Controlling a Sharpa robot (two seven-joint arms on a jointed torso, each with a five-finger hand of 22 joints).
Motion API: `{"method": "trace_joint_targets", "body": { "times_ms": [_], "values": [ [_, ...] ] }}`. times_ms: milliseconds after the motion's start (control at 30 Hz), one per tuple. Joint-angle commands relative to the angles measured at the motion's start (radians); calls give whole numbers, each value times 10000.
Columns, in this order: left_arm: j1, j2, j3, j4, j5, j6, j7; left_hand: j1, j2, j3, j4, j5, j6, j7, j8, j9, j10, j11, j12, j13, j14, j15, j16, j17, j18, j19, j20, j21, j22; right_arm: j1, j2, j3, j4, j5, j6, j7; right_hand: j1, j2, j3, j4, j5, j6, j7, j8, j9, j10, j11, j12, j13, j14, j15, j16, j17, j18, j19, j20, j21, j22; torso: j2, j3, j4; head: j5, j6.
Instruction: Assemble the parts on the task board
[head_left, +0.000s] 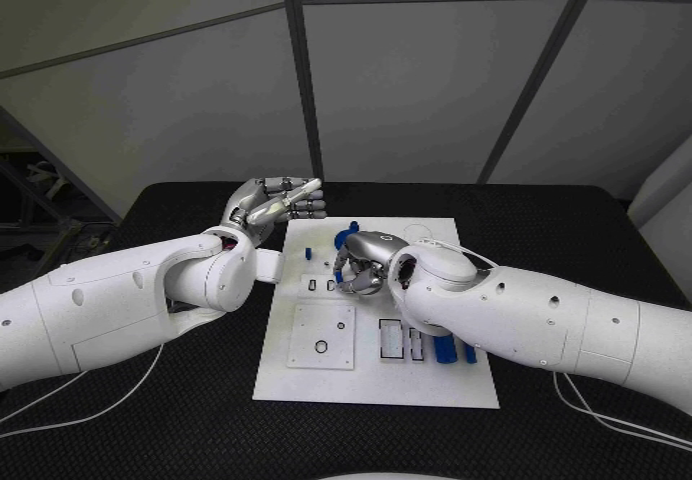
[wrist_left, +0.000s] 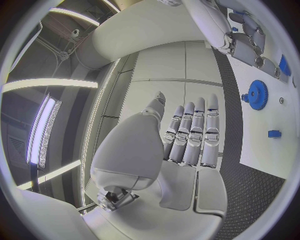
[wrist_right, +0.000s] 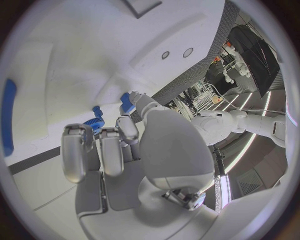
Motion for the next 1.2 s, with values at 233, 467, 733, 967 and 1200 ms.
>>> {"method": "trace_joint_targets", "body": {
  "times_ms": [233,467,733,967,1200],
  "values": [
    [16,9,9,5,-67,123,35,33,116,-2,-71,39,59,3,-50,-3,72,30,-57,4,39,35,-45,24,-96,37,36,-64,-23,-46,27,-29,-78,-64,322,23,-106,1,50,37,55,22,5,-22,-8,-76,16,-61,-18,771,-23,-4,1463,-12,92,-48,38,1449,-5,0,-8,15,-18],
    [16,16,9,-1,-67,125,35,33,116,-2,-71,39,59,3,-50,-3,72,30,-57,4,39,35,-45,24,-96,37,36,-64,-23,-62,38,-32,-88,-49,535,27,-164,-64,47,43,2,-31,27,-47,-21,-115,36,-96,-51,767,-5,-13,1449,-7,74,-34,26,1428,-4,2,-9,10,-40],
    [16,18,9,-11,-67,123,29,28,119,-2,-74,39,61,3,-55,-4,74,30,-62,4,41,35,-49,26,-96,38,36,-65,-25,-69,31,-36,-94,-46,695,-21,-183,-103,47,35,-44,-53,34,-56,-26,-137,45,-115,-68,766,3,-17,1443,-3,63,-26,18,1416,-6,0,-11,0,-54],
    [16,24,9,-18,-67,121,27,28,119,-2,-74,39,61,3,-55,-4,74,30,-62,4,41,35,-49,26,-96,38,36,-65,-25,-70,22,-39,-87,-53,851,-71,-215,-171,39,24,-110,-87,49,-71,-35,-168,58,-139,-90,766,15,-18,1445,1,49,-15,8,1400,-6,5,-5,-1,-86],
    [16,28,9,-24,-67,121,25,28,119,-2,-74,39,61,3,-55,-4,74,30,-62,4,41,35,-49,26,-96,38,36,-65,-25,-71,9,-41,-80,-109,906,-121,-237,-223,36,15,-139,-133,66,-93,-46,-205,72,-170,-120,765,26,-20,1444,6,33,-5,-4,1381,-3,2,-7,8,-87]
  ]
}}
